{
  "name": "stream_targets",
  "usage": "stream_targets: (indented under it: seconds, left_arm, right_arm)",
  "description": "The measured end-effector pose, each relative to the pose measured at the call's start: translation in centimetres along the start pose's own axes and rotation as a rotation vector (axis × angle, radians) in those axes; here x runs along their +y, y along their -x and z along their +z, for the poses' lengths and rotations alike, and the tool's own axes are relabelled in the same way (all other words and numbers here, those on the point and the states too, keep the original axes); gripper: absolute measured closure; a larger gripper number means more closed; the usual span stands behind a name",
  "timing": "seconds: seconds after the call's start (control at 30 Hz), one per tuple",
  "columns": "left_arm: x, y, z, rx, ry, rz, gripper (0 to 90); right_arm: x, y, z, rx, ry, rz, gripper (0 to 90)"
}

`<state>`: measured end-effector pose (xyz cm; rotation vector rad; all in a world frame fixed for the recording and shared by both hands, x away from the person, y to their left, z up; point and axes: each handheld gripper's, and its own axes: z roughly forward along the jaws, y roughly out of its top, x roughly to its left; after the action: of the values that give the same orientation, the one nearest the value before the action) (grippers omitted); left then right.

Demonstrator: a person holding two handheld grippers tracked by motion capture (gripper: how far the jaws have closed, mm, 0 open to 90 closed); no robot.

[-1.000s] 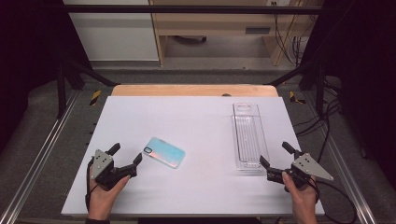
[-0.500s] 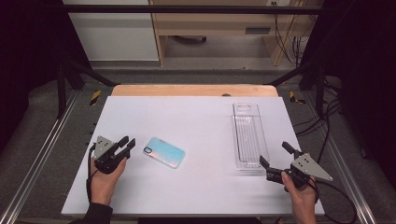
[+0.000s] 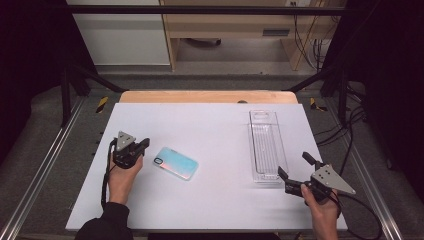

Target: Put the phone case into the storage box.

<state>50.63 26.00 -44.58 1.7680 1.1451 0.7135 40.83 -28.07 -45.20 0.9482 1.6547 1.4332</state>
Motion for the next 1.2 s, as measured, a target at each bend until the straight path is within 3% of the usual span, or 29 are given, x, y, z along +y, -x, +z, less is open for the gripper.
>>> stream_targets:
  seconds: [0.17, 0.23, 0.43, 0.5, 0.6, 0.73, 0.83, 1.03, 1.2]
  left_arm:
    - [0.0, -0.1, 0.3, -0.009, -0.018, -0.005, 90.0]
    - [-0.1, 0.1, 0.4, -0.011, -0.044, 0.017, 90.0]
    - [-0.2, 0.8, 0.9, -0.042, -0.091, 0.025, 90.0]
    - [-0.4, 1.2, 1.2, -0.034, -0.124, 0.054, 90.0]
    - [-0.5, 1.4, 1.7, -0.037, -0.16, 0.066, 90.0]
    - [-0.7, 1.0, 1.9, -0.018, -0.175, 0.072, 90.0]
    - [-0.6, 0.3, 2.3, -0.03, -0.178, 0.057, 90.0]
    - [-0.5, 0.4, 4.0, -0.049, -0.248, 0.105, 90.0]
    - [-0.9, 0.2, 4.4, -0.042, -0.268, 0.101, 90.0]
  right_arm:
    - [-0.1, 0.1, 0.0, -0.005, 0.0, -0.001, 3.7]
    - [-0.1, 0.1, 0.0, -0.005, -0.001, 0.0, 3.7]
    - [-0.1, 0.1, 0.0, -0.008, -0.003, 0.001, 3.7]
    - [0.0, 0.1, -0.1, -0.009, 0.0, 0.003, 3.7]
    - [-0.1, 0.2, -0.1, -0.012, -0.001, 0.004, 3.7]
    - [-0.3, 0.1, 0.1, -0.012, -0.015, 0.004, 3.7]
    - [-0.3, 0.1, 0.1, -0.01, -0.015, 0.0, 3.7]
    - [-0.4, 0.1, 0.1, -0.01, -0.025, 0.0, 3.7]
    - [-0.5, 0.1, 0.1, -0.016, -0.028, 0.001, 3.7]
